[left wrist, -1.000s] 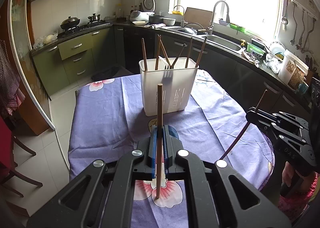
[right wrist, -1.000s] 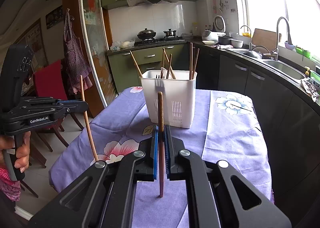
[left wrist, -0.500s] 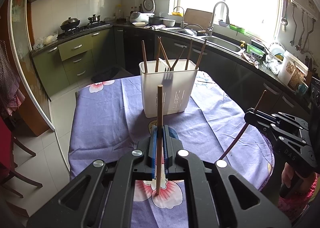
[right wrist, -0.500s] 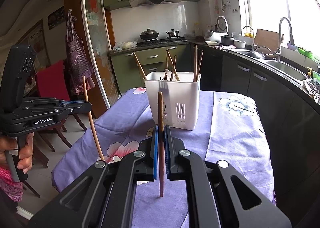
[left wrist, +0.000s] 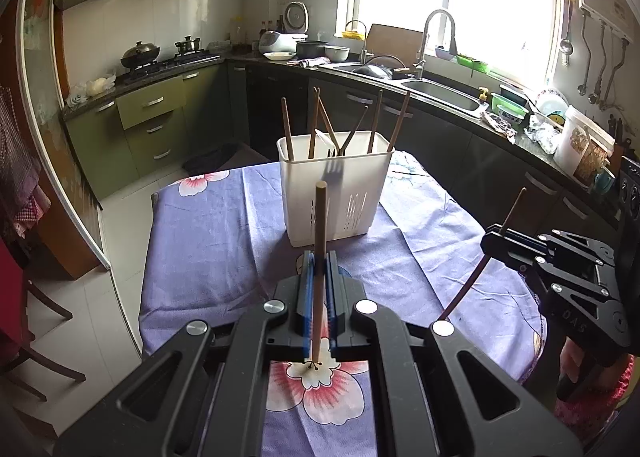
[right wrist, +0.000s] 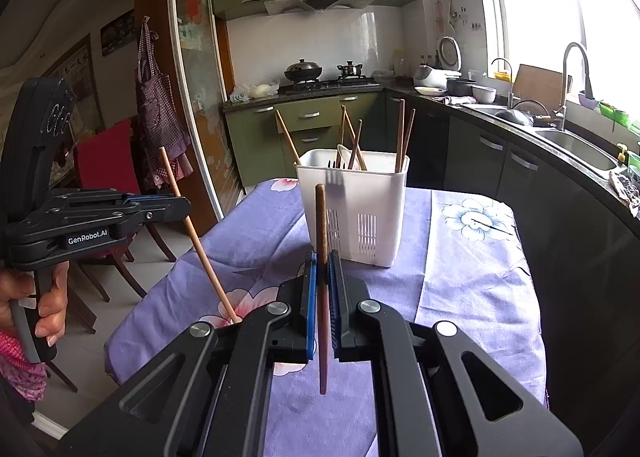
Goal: Organize utensils
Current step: 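Lift both held chopsticks upright and carry them above the white holder, then open both tools to drop the chopsticks into the holder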
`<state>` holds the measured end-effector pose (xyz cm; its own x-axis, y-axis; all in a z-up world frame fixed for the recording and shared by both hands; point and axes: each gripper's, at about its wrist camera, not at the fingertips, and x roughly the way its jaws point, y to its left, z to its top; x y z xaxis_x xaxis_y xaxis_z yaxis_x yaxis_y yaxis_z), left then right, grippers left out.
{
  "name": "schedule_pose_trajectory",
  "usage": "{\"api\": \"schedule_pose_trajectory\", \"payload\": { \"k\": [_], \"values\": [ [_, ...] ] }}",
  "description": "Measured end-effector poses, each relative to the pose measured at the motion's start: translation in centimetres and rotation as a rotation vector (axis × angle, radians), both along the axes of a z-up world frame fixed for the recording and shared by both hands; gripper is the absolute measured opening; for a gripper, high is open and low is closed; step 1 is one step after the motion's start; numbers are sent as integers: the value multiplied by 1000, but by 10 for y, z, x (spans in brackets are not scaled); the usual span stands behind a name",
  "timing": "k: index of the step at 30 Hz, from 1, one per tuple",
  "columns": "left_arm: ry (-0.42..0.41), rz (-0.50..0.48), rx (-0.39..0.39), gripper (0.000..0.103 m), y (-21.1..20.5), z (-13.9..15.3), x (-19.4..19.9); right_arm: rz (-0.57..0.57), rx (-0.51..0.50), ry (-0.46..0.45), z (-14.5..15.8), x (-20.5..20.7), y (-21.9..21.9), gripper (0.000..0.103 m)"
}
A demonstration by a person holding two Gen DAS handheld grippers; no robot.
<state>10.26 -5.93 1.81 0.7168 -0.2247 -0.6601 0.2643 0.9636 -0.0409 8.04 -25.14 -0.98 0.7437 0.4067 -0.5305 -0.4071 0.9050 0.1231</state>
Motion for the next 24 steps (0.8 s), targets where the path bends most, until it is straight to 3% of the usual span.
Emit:
{"api": "schedule_pose_trajectory", "payload": {
  "k": [12,24],
  "values": [
    [-8,-29,-28,6,-10,20,15,14,5,-37,25,11,0,7],
    [-91,-66,-52,6,-24,96,50,2,29,-147,98,57,4,7]
  ]
}}
